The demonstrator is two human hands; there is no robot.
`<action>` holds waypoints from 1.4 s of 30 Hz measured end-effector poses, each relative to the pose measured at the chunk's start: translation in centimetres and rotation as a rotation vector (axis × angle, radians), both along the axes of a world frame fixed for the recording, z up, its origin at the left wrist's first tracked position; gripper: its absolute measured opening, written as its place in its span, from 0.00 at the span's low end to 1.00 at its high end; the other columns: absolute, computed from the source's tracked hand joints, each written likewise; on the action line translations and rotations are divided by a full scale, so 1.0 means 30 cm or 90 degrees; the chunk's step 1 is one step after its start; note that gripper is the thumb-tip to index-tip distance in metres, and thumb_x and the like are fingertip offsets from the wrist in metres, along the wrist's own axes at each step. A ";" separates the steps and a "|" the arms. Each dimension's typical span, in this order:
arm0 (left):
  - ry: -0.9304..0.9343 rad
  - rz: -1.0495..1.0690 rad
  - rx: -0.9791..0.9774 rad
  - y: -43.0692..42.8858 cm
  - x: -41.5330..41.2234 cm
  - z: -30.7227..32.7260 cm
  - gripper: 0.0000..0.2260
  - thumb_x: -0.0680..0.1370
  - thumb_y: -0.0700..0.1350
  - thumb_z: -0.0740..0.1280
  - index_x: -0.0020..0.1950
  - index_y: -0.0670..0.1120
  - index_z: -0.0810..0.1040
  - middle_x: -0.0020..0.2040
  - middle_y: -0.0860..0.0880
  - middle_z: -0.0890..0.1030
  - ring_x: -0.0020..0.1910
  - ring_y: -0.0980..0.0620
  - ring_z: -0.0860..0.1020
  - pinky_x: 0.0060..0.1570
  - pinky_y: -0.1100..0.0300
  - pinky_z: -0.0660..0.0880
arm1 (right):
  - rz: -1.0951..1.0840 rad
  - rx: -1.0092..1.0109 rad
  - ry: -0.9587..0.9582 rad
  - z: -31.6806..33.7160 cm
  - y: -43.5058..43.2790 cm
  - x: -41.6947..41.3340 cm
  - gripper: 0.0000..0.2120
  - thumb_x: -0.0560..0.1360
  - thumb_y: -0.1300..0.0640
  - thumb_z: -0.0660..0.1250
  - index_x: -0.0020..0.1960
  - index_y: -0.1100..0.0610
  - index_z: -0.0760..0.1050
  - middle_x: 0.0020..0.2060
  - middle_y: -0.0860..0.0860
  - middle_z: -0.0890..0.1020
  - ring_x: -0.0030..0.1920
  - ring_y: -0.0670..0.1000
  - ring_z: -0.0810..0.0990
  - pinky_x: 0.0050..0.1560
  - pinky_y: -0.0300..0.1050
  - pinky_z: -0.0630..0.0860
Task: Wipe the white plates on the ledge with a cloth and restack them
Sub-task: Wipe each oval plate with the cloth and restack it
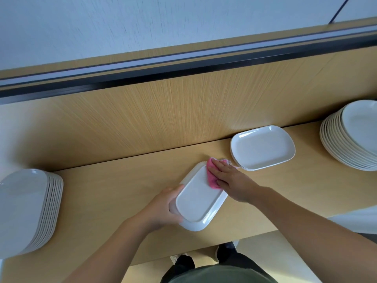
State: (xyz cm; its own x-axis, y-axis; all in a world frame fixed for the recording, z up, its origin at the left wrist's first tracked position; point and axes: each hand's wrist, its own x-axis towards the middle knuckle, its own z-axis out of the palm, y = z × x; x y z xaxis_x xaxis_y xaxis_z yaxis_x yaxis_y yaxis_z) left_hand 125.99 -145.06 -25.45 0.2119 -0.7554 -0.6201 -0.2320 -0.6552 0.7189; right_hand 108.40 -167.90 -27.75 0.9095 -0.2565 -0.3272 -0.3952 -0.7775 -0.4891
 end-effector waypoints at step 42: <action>0.005 0.189 -0.037 -0.038 -0.138 0.003 0.45 0.63 0.33 0.78 0.76 0.49 0.63 0.65 0.53 0.75 0.59 0.54 0.76 0.52 0.63 0.77 | -0.053 -0.010 0.087 0.017 0.379 -0.147 0.29 0.83 0.44 0.37 0.78 0.57 0.55 0.77 0.56 0.58 0.75 0.64 0.58 0.70 0.60 0.62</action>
State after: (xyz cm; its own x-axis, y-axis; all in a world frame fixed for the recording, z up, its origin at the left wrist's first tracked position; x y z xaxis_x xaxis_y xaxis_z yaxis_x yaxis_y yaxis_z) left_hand 121.85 -146.20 -25.36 0.4246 -0.6955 -0.5797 -0.0308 -0.6510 0.7585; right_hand 103.99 -156.53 -27.24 0.8320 -0.3349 -0.4423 -0.5206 -0.7468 -0.4139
